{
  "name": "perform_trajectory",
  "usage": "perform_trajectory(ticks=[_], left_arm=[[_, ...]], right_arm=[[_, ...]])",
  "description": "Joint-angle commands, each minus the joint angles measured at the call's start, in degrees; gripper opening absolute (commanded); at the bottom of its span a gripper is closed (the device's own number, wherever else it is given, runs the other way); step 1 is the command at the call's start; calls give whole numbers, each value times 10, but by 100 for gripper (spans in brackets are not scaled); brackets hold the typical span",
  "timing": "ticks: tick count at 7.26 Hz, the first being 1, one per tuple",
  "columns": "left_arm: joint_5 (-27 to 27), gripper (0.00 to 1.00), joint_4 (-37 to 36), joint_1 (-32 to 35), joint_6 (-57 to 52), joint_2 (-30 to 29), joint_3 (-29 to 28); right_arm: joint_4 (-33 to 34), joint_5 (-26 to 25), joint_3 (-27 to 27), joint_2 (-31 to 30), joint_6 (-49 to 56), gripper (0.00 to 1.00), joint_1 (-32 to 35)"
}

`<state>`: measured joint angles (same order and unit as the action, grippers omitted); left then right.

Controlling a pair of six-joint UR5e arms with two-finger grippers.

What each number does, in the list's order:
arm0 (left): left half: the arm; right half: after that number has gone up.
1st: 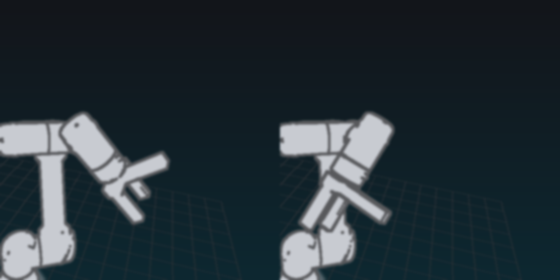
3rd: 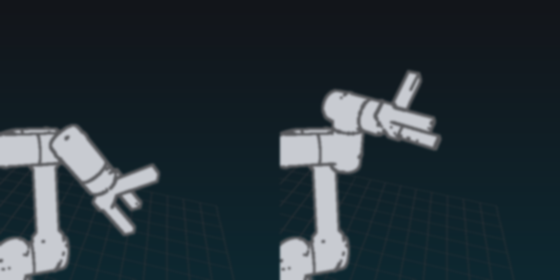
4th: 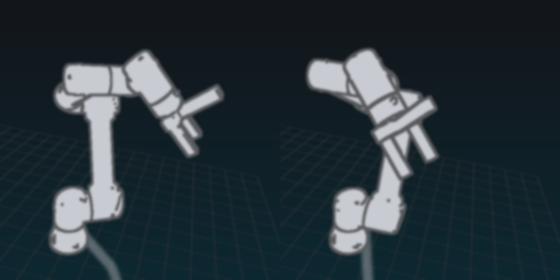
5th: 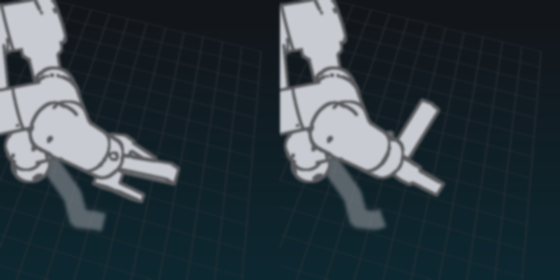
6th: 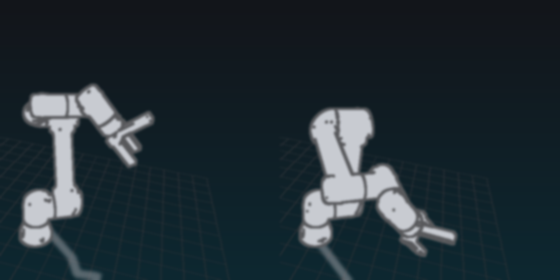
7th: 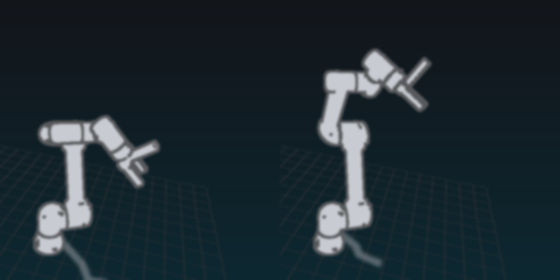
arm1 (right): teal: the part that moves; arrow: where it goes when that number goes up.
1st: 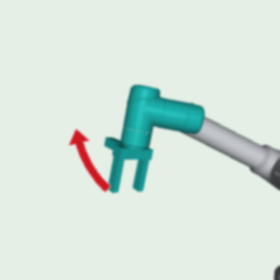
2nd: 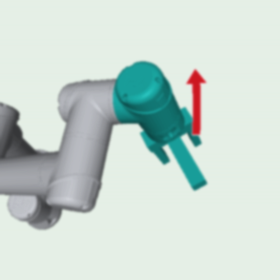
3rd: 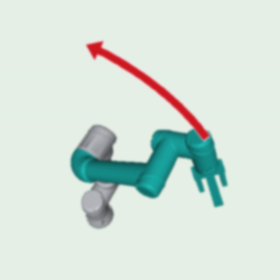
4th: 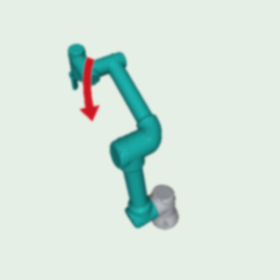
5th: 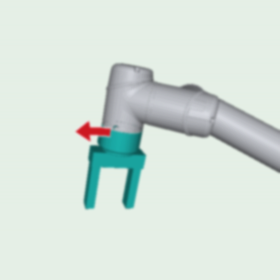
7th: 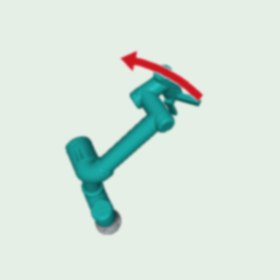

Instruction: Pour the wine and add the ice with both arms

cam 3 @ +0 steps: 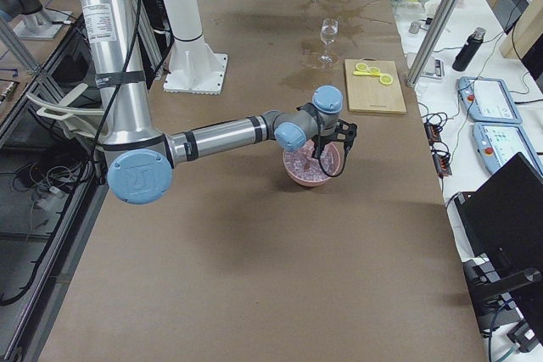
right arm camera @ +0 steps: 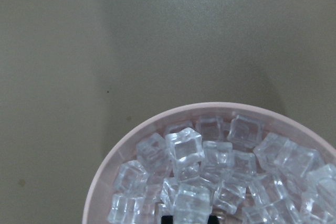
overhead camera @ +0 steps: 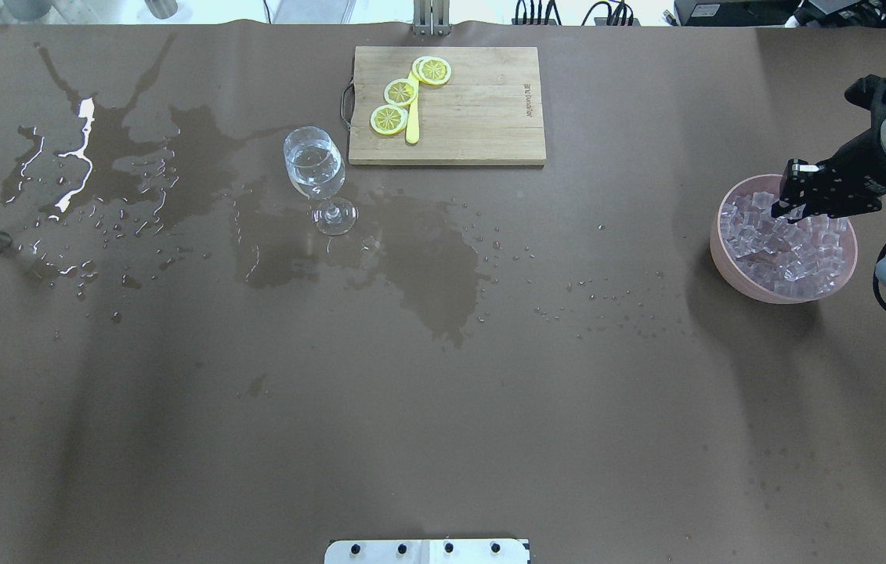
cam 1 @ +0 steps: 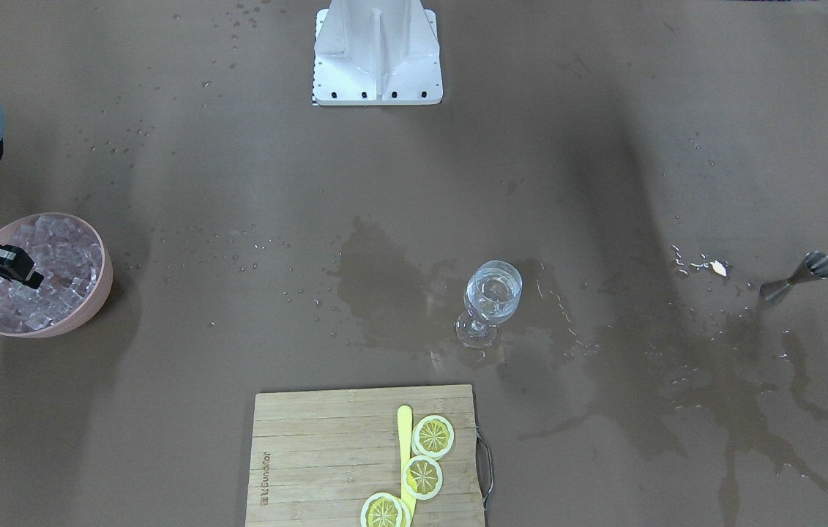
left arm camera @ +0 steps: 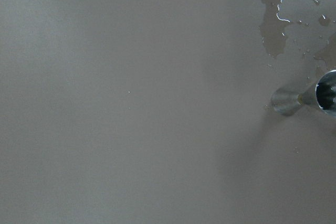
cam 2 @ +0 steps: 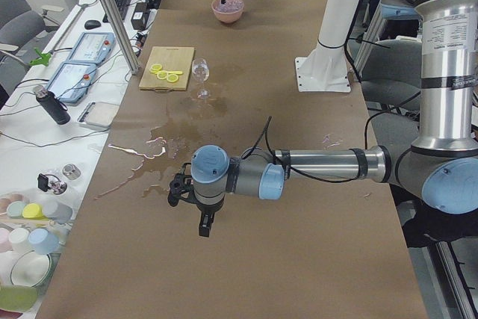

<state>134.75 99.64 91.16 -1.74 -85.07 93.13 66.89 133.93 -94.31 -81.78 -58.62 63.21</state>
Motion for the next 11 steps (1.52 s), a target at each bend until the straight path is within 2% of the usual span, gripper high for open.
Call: perform_trajectory(ticks=[1,2,3,4,5,6,7,8,9,11], left_arm=[[1,98,1,0,0,0,3],[-1,98,12,0,0,1,-4],[1,98,19,0,1,1,-1],[0,98,20,0,1,1,-1],[0,98,20,0,1,1,-1],[0,98,21,0,0,1,-3],[-2,98,34,0,1,1,-7],[-3,98,56,0,2,1,-21],[-3,98,83,0,3,1,-39],[-1,98,110,1,5,2,-65]], right_arm=[[-1,-1,0,0,1,11,-1],[0,-1,0,0,0,24,-1],[-1,-1,0,0,0,20,-1],[-1,-1,0,0,1,23,0],[-1,-1,1,0,1,32,0],[0,-1,2,0,1,32,-1],[-1,-1,3,0,1,41,-1],[-1,-1,2,0,1,32,-1],[-1,-2,1,0,2,12,-1],[-1,-2,1,0,2,13,-1]])
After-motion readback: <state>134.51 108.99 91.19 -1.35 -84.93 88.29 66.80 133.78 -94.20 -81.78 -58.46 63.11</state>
